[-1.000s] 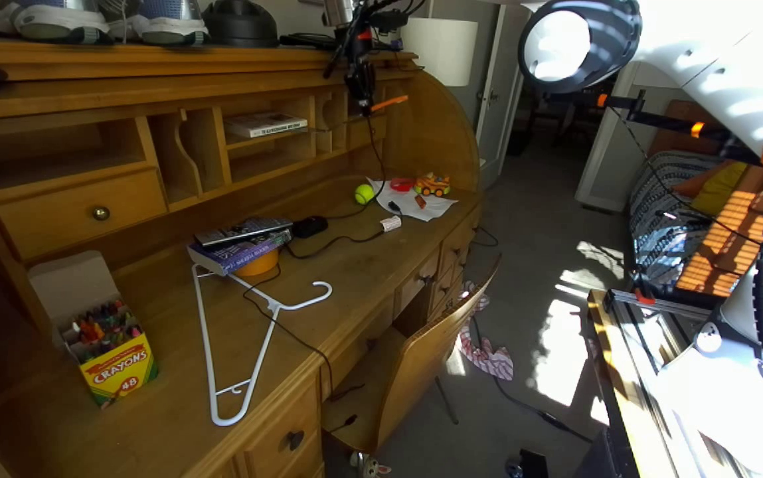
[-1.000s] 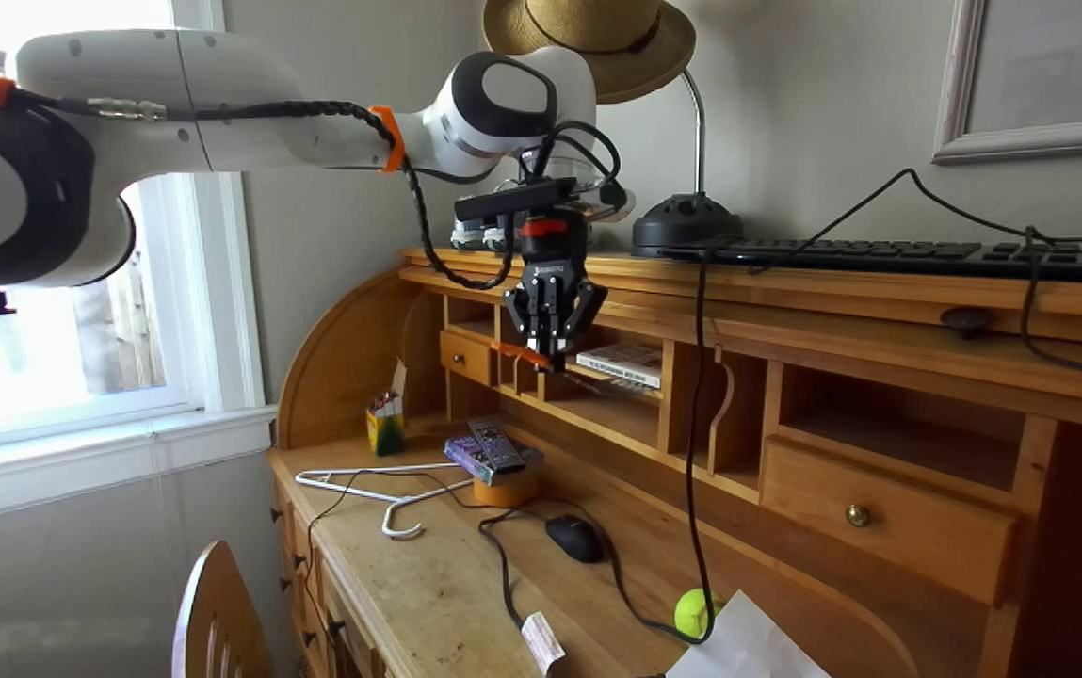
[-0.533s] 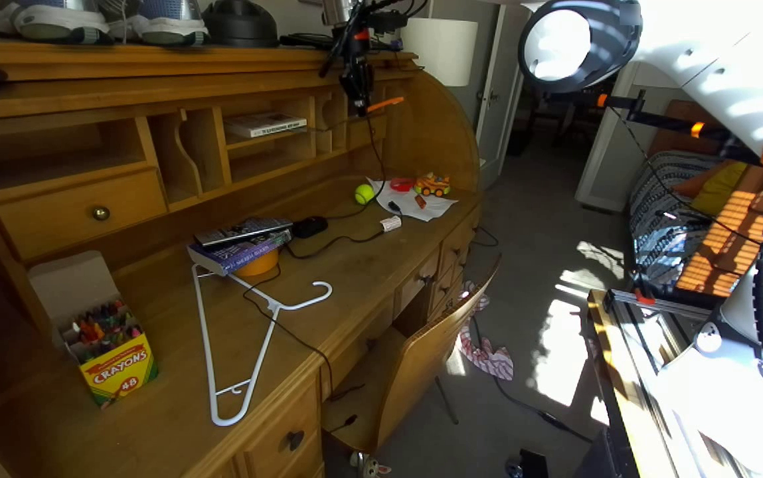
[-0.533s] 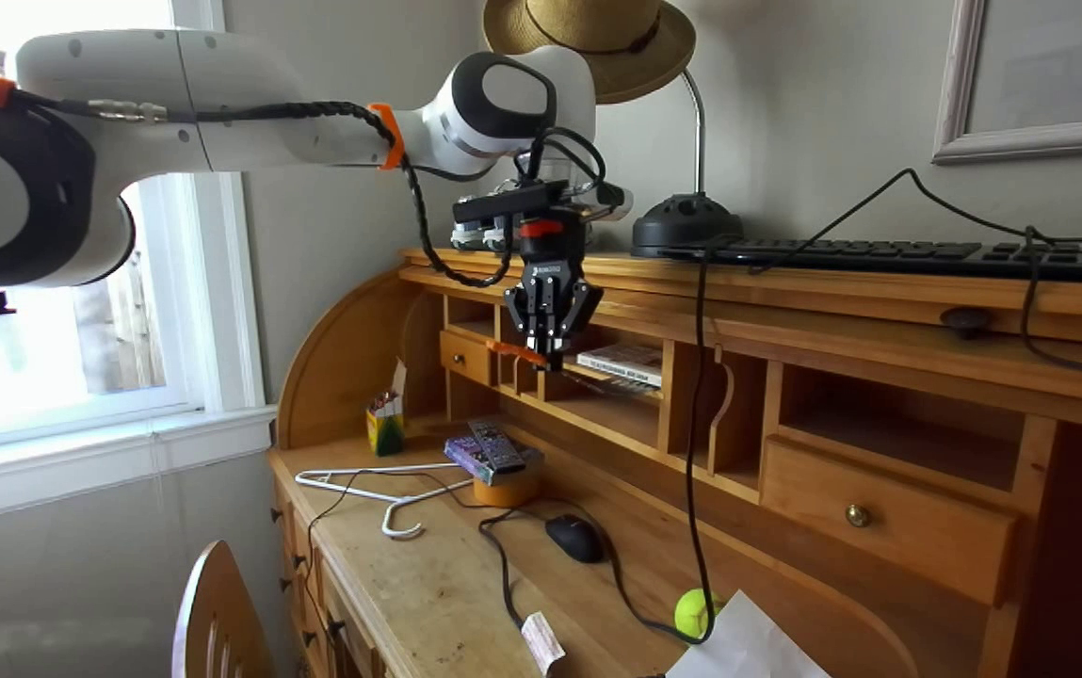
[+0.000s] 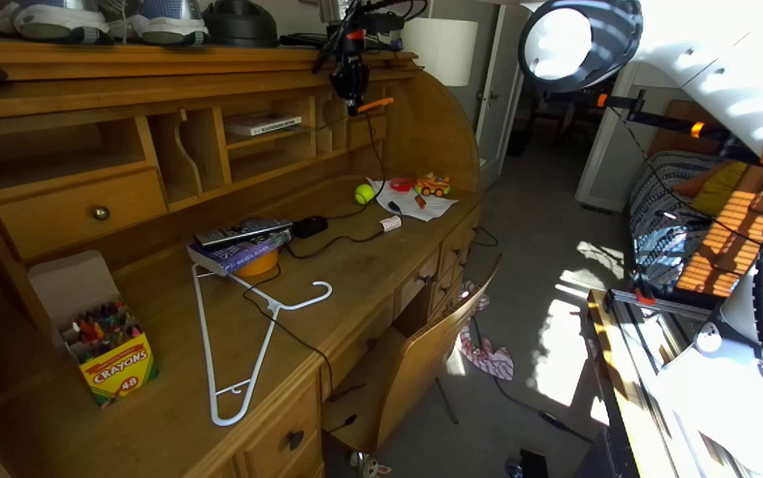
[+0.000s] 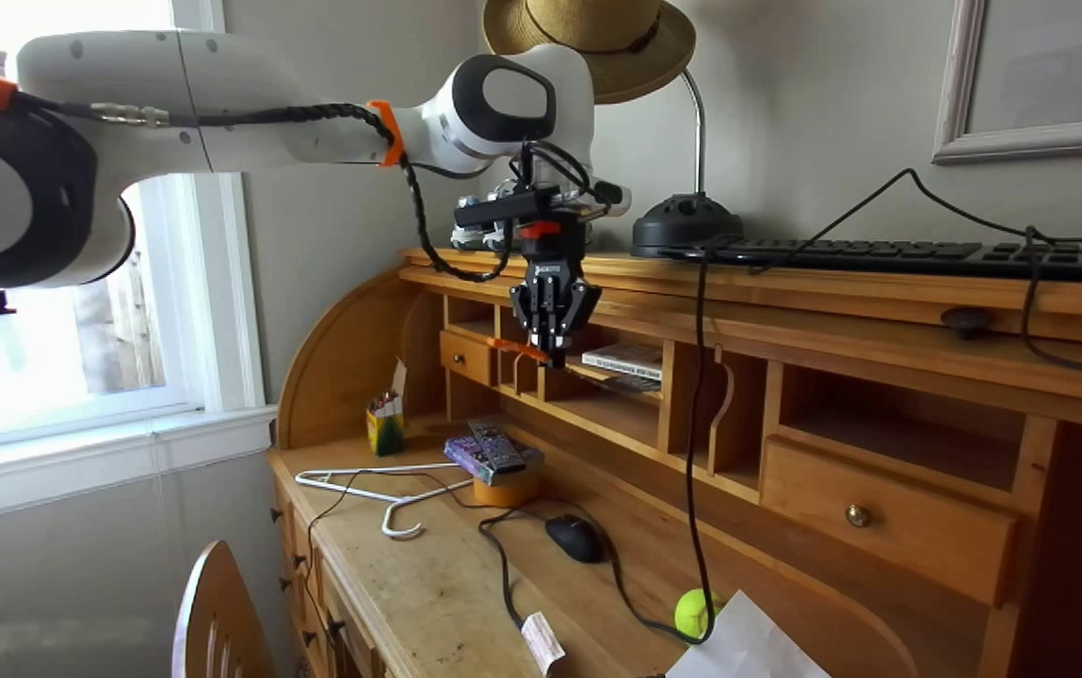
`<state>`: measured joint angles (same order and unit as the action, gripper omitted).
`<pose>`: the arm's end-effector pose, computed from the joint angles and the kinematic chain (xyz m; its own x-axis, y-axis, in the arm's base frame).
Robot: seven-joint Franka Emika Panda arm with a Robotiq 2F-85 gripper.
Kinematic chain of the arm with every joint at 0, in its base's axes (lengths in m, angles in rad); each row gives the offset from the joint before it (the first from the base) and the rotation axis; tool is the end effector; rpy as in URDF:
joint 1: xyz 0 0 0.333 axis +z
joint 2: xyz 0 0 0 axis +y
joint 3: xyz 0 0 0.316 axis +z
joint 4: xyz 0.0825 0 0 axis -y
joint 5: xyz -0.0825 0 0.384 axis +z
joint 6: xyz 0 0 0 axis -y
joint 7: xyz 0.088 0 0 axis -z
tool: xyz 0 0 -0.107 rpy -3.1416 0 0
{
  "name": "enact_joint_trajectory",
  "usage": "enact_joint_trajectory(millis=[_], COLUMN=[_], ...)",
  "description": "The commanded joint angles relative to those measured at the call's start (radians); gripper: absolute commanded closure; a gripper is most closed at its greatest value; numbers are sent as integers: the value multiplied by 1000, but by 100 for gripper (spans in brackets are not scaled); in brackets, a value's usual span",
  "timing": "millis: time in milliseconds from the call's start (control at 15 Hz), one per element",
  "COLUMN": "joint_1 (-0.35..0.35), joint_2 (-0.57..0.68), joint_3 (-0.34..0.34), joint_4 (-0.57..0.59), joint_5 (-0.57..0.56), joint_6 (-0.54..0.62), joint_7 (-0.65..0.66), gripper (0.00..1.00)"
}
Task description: Use the spatula to place the white book on the desktop.
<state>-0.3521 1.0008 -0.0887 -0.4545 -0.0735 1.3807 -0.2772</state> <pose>0.7018 -0.2970 0.4490 0.9839 -0.1422 -0.1085 -0.1288 -0.9841 0.1221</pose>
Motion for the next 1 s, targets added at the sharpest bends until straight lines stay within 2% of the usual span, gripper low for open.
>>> enact_joint_trajectory(millis=[0,533,933], joint_1=[-21,-13,-1], joint_2=[17,20,30], joint_3=[15,27,35], joint_4=[19,20,21], joint_5=[37,52,48], joint_6=[46,114,197], joint_7=[47,63,8], gripper=[95,95,95])
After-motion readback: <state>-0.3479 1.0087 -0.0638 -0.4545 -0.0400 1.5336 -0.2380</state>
